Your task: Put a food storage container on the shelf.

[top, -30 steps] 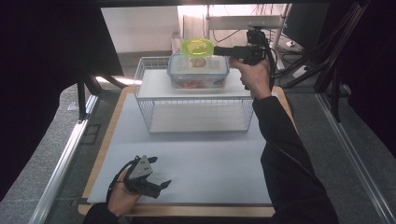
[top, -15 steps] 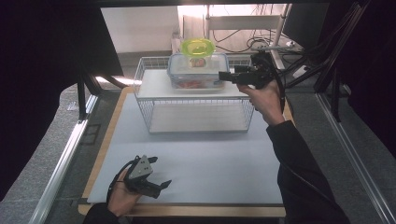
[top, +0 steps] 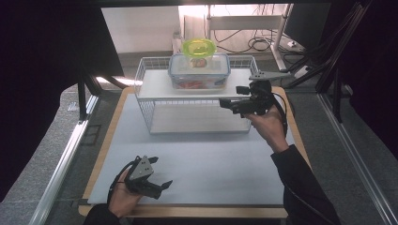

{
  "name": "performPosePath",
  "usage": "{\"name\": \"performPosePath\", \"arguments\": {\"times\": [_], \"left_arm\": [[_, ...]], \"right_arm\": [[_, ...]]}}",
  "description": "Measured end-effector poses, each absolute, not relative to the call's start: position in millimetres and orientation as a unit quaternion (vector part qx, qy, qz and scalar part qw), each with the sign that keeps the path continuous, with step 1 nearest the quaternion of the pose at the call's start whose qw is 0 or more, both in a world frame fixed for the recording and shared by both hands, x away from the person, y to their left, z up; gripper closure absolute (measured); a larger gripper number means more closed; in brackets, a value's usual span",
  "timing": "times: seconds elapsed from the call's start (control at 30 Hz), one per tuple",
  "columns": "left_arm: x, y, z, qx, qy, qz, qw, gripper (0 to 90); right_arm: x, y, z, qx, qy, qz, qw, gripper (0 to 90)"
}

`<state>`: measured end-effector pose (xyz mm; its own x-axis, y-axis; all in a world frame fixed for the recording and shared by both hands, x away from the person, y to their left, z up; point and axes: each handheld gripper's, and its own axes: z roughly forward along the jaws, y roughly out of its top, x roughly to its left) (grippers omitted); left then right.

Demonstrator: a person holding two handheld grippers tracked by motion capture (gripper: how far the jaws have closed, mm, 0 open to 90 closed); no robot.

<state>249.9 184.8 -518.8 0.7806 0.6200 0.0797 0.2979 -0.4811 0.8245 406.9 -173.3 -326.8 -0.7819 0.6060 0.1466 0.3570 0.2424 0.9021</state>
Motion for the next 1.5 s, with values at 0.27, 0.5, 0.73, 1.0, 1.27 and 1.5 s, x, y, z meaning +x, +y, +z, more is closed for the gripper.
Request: {"name": "performPosePath", "arguments": {"times": [0.27, 0.5, 0.73, 1.0, 1.27, 1.5], "left_arm": [[250, 185, -519, 0.839, 0.274, 0.188, 0.43, 3.8], [251, 185, -519, 0.837, 0.277, 0.179, 0.437, 3.0], [252, 187, -519, 0.833, 0.278, 0.172, 0.447, 2.3], [252, 186, -520, 0.833, 0.279, 0.171, 0.446, 1.8], [252, 187, -519, 0.832, 0.279, 0.174, 0.446, 1.4], [252, 188, -519, 0.83, 0.283, 0.17, 0.449, 1.4]], "right_arm": [[391, -171, -349, 0.288, 0.797, 0.514, 0.131, 6.0], [379, -174, -369, 0.285, 0.8, 0.51, 0.132, 5.9], [369, -177, -391, 0.281, 0.809, 0.499, 0.132, 5.5], [353, -183, -418, 0.285, 0.813, 0.487, 0.143, 1.3], [340, -195, -431, 0.291, 0.817, 0.474, 0.154, 0.3], [329, -206, -435, 0.299, 0.815, 0.469, 0.164, 2.6]]}}
